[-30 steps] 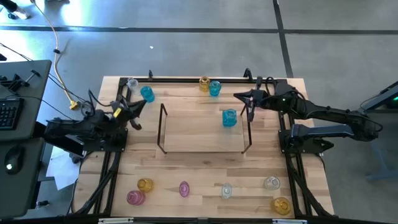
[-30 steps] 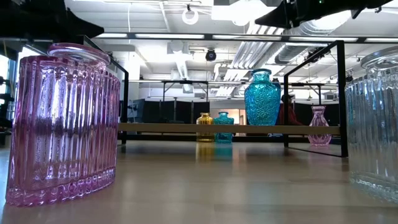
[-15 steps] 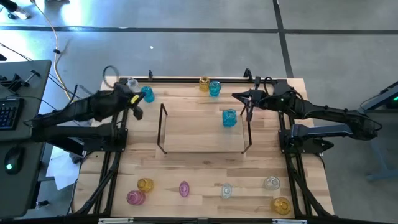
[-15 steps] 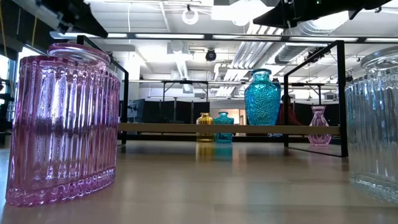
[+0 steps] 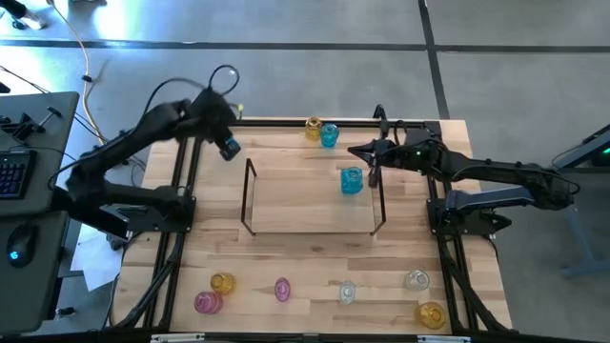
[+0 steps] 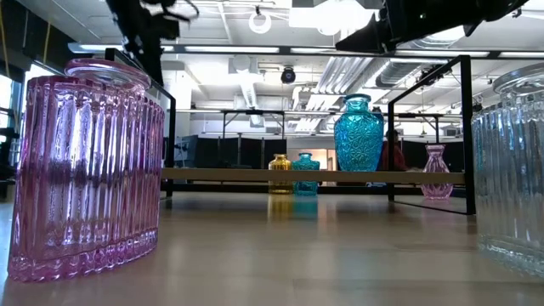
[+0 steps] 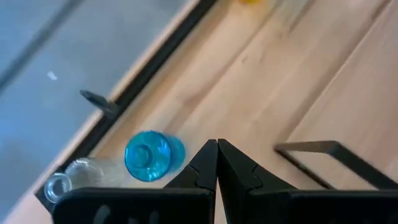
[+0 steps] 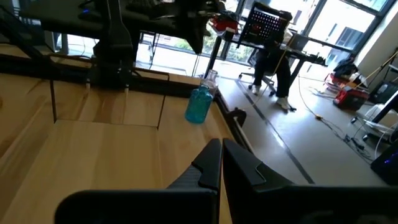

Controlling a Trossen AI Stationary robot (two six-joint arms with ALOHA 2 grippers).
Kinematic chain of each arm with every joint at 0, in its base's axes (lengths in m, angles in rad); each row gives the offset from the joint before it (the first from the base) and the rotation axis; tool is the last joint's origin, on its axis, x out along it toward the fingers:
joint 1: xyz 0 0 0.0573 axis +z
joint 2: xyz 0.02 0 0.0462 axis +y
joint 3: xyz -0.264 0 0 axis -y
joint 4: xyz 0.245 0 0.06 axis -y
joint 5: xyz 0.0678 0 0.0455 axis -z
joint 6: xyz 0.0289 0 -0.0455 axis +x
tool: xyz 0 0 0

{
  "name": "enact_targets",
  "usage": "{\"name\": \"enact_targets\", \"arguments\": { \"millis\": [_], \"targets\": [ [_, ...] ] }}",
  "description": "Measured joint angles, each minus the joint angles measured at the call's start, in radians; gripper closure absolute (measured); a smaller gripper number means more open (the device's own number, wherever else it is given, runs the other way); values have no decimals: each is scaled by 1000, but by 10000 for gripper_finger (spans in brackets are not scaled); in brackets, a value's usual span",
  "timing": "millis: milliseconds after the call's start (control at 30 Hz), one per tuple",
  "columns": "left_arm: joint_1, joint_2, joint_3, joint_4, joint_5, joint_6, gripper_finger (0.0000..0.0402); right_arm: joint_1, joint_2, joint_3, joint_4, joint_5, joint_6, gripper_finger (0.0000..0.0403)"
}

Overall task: Sort vases onto shelf
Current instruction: Put the left blue vase aligned with the other blue vase on the shelf

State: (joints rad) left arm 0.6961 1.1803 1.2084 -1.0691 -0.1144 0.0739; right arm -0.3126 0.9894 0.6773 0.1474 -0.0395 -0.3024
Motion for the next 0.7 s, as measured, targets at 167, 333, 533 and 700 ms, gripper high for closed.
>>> {"name": "enact_targets", "arguments": {
  "millis": [167,333,533,700],
  "targets": [
    [142,147,62,-96,26,50,400,4,1,0,0,0,15,403],
    [207,248,64,-121,17,77,373,25,1,0,-3,5,8,403],
    [212,326,64,-115,18,138,314,34,1,0,-5,5,-11,403],
    [214,364,64,-107,-57,146,285,34,1,0,-8,5,-12,403]
  ]
}}
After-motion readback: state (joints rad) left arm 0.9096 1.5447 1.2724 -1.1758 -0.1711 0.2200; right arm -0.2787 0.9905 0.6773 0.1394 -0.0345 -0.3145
